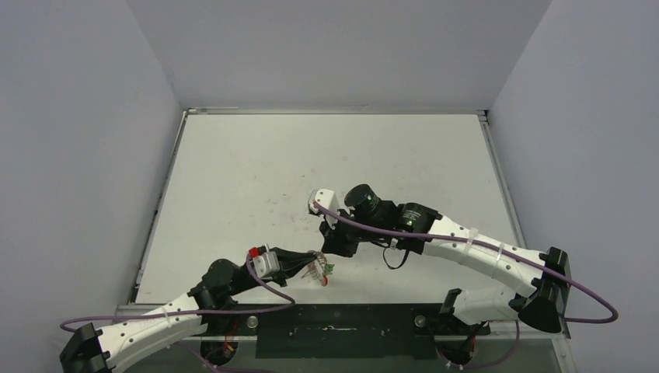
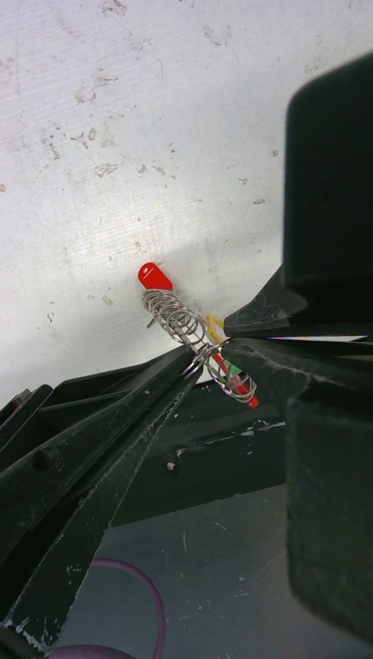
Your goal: Put the keys on the keyring
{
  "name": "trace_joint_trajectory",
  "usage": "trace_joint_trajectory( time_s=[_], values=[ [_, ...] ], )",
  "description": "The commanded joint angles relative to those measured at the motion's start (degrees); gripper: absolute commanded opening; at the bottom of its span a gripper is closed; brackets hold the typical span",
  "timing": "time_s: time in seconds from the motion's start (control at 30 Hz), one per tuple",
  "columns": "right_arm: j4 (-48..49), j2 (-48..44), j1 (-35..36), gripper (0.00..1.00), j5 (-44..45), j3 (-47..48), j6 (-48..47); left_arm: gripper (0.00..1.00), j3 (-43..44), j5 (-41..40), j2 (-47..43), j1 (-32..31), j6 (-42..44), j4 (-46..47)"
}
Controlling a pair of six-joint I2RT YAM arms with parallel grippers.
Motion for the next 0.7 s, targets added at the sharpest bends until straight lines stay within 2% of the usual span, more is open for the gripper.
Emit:
trace_joint_trajectory(
  time_s=[0.0, 0.67],
  values=[
    [0.5, -2.2, -1.3, 0.0, 0.7, -0.6, -1.4, 0.0, 1.5, 0.1, -0.7, -0.2, 0.0, 2.9],
    [4.3, 3.2, -1.9, 0.0, -7.0, -3.5, -3.4, 0.0, 1.8, 0.4, 0.3, -0.2, 0.1, 3.3]
  ],
)
